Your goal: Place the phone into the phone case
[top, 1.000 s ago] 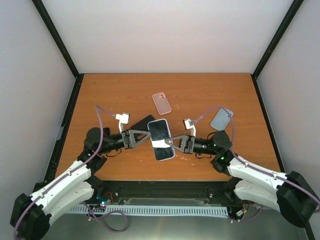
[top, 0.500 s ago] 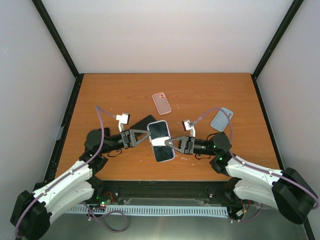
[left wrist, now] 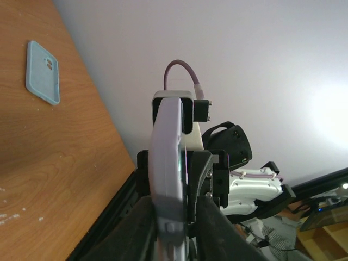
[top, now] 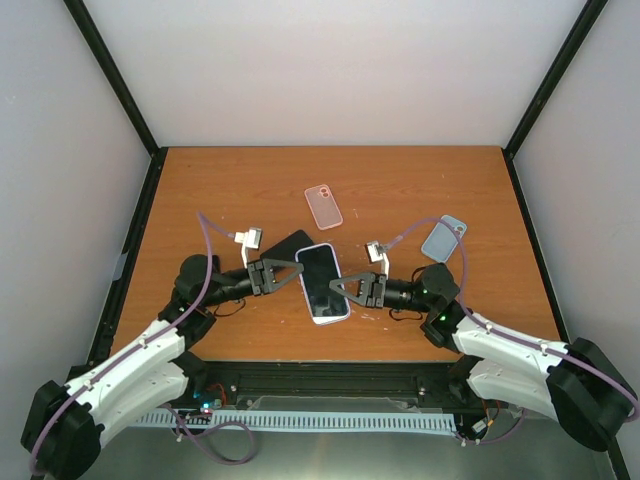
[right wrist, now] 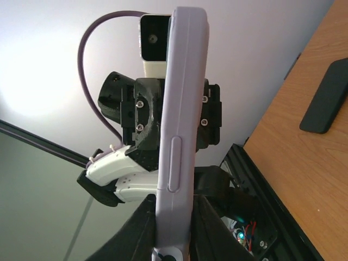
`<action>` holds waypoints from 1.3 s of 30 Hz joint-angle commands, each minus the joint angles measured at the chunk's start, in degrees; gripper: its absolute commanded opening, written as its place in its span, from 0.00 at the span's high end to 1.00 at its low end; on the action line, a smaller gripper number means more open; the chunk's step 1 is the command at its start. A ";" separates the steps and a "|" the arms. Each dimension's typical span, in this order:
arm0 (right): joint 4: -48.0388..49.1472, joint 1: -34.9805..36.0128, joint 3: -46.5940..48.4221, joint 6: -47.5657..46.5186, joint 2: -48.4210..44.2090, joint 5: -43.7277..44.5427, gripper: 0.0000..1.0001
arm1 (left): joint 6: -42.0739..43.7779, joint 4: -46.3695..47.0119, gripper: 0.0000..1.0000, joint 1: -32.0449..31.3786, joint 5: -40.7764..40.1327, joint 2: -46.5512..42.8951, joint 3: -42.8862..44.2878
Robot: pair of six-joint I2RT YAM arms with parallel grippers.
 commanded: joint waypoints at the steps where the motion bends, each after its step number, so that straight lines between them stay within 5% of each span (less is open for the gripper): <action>1: -1.93 0.30 1.93 -3.03 -1.94 0.72 0.84 | 2.05 -2.00 0.70 0.30 -0.94 -1.44 2.77; 6: -2.71 0.30 1.98 -3.90 -1.47 -0.10 0.85 | 3.03 -3.76 0.66 0.30 -2.41 -1.62 3.29; 12: -4.90 0.31 2.52 -4.80 -0.91 0.42 0.85 | 4.40 -7.04 0.91 0.30 -3.28 0.46 4.61; 15: -5.23 0.30 2.82 -4.63 -1.37 1.79 0.85 | 5.41 -9.85 0.93 0.30 -3.27 1.28 5.73; 21: -4.31 0.31 2.41 -2.64 -3.38 8.41 0.84 | 5.02 -9.70 0.52 0.30 -2.79 0.54 5.38; 25: -6.62 0.30 2.71 -2.33 -4.79 15.32 0.84 | 4.45 -6.17 0.36 0.30 0.23 1.95 4.29; 33: -2.15 0.26 3.29 1.64 -2.86 22.94 0.85 | -1.68 8.08 0.30 0.11 8.47 7.69 -0.61; 39: -0.66 0.26 3.85 3.33 -0.75 24.91 0.85 | -1.83 10.30 0.30 -0.87 9.61 10.95 -0.04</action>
